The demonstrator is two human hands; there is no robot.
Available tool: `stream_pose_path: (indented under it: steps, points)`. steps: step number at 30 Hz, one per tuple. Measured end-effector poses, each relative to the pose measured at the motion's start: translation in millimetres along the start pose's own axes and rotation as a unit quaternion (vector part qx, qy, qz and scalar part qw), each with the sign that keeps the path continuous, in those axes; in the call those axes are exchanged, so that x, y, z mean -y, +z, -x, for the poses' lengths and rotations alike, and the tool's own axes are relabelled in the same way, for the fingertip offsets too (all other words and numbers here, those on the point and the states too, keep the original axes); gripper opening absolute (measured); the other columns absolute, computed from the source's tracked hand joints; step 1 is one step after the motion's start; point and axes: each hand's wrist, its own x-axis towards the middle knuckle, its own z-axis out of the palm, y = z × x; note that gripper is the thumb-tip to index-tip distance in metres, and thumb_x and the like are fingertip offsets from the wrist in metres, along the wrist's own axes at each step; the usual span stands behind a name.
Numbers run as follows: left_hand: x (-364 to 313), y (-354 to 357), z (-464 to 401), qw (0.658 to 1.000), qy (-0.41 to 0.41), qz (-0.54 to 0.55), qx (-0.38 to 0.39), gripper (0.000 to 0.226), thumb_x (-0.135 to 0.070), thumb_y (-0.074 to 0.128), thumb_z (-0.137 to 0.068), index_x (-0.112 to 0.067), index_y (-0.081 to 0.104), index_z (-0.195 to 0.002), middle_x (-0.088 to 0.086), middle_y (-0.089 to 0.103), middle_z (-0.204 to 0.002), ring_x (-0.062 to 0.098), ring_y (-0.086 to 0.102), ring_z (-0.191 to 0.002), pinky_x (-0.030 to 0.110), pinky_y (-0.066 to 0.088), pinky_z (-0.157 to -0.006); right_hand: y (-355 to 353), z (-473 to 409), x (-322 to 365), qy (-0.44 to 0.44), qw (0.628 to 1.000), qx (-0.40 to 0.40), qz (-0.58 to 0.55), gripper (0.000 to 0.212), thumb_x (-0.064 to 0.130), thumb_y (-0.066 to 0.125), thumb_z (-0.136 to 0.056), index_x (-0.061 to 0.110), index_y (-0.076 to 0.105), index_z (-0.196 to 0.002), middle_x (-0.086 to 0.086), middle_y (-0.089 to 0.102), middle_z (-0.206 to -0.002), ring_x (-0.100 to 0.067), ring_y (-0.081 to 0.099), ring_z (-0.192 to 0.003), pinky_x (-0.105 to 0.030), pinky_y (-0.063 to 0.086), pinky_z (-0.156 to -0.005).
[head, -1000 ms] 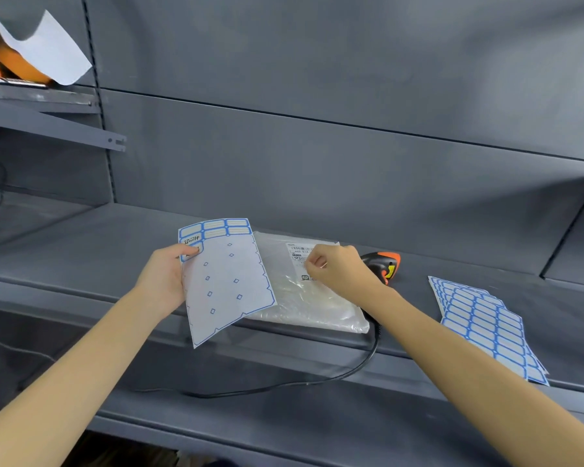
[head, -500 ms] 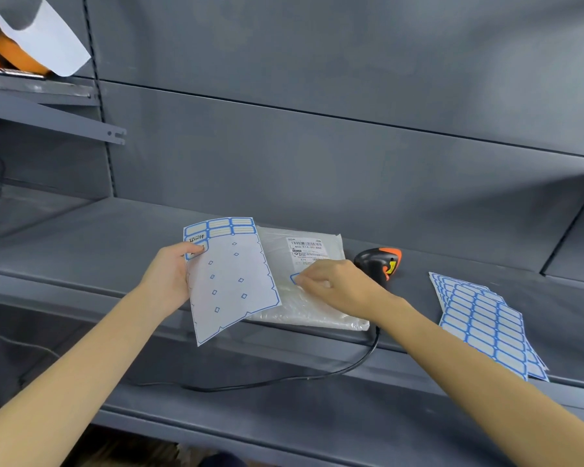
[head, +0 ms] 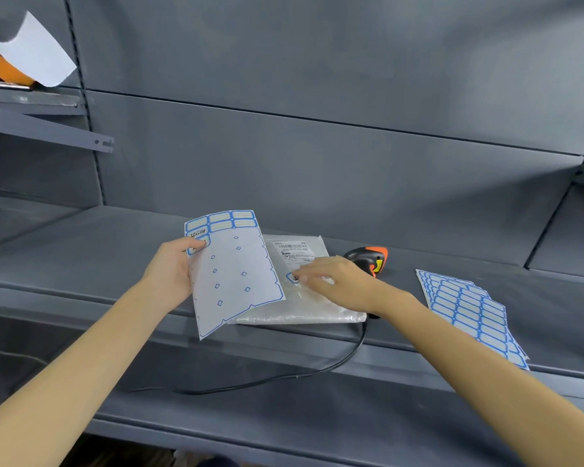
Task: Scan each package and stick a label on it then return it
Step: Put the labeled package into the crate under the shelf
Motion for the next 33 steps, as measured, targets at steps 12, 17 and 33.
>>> stream_pose_path:
  steps: [12, 17, 33]
  points:
    - [6.2, 114.7, 3.6, 0.992, 0.081, -0.083, 0.059, 0.040, 0.003, 0.049, -0.091, -0.005, 0.058, -0.129, 0.013, 0.064, -0.121, 0.024, 0.063, -0.092, 0.028, 0.054, -0.072, -52.9, 2.8, 15.0, 0.228, 0.832, -0.121, -0.491, 0.034, 0.028, 0.064, -0.091, 0.001, 0.061, -0.113, -0.008, 0.071, -0.099, -0.021, 0.068, -0.085, -0.033, 0.055, -0.087]
    - [18.8, 123.0, -16.8, 0.967, 0.107, -0.229, -0.030, 0.023, -0.011, 0.063, -0.089, -0.010, 0.064, -0.112, 0.009, 0.065, -0.110, 0.023, 0.056, -0.095, 0.030, 0.046, -0.077, -72.4, 33.8, -18.6, 0.261, 0.812, -0.194, -0.484, 0.007, 0.011, 0.063, -0.090, 0.007, 0.062, -0.097, -0.007, 0.066, -0.081, -0.018, 0.060, -0.067, -0.029, 0.048, -0.065]
    - [36.7, 65.5, -18.6, 0.887, -0.049, -0.425, -0.173, 0.071, -0.014, 0.083, -0.074, 0.002, 0.042, -0.129, 0.014, 0.052, -0.127, 0.027, 0.050, -0.104, 0.034, 0.039, -0.080, -60.9, 145.3, -127.8, 0.617, 0.766, -0.182, 0.017, 0.021, 0.012, 0.057, -0.086, 0.000, 0.052, -0.103, -0.024, 0.056, -0.108, -0.040, 0.051, -0.108, -0.037, 0.041, -0.087]
